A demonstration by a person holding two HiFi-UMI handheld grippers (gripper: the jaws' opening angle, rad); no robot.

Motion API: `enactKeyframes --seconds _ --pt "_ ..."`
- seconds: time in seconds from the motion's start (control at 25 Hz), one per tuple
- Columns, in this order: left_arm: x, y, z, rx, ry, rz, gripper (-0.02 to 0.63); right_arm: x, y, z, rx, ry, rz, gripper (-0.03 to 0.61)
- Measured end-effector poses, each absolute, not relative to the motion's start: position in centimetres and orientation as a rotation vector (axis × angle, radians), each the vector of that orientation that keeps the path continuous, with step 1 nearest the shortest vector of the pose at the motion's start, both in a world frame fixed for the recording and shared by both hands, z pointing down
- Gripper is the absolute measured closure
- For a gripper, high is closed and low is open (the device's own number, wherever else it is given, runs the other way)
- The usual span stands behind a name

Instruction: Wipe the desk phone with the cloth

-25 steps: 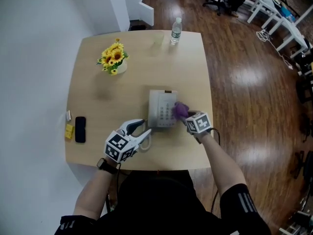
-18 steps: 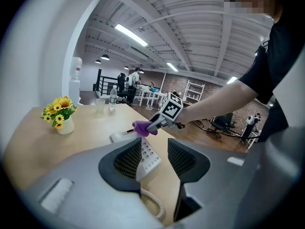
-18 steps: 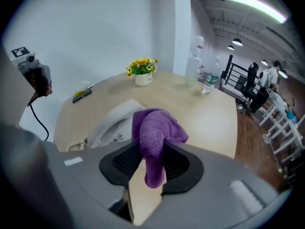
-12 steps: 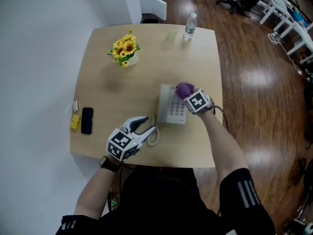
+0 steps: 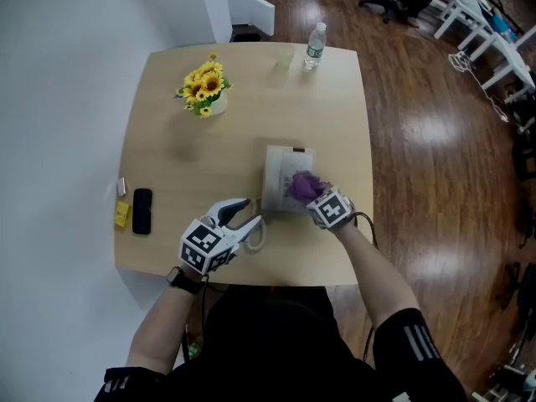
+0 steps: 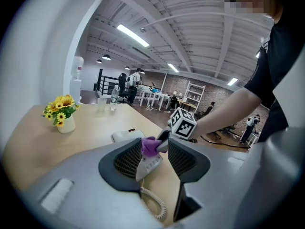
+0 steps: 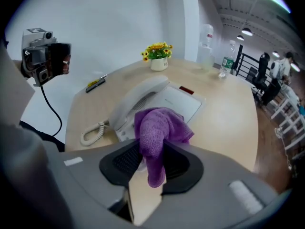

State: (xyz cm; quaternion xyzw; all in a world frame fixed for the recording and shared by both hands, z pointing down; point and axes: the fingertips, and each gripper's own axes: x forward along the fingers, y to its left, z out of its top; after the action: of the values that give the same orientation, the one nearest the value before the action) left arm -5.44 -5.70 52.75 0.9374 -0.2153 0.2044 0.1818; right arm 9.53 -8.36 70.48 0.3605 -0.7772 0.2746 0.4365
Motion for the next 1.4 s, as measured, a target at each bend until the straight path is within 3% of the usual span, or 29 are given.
enactKeyframes --seconds 0.44,1.0,1.4 --pt "-3.8 -6.2 52.2 2.669 -0.545 0.56 0.446 7.7 -1.3 71.8 0.863 -1.953 0.824 0.449" --pt "-6.8 -6.1 53.2 2.633 -0.616 0.582 0.446 8.9 -18.5 65.9 0.988 -1.921 0.652 0.449" --pt "-8.9 -6.2 53.9 2.601 -0.665 0.571 0.446 7.2 -14.0 69.2 0.959 -1.907 0.743 0.449"
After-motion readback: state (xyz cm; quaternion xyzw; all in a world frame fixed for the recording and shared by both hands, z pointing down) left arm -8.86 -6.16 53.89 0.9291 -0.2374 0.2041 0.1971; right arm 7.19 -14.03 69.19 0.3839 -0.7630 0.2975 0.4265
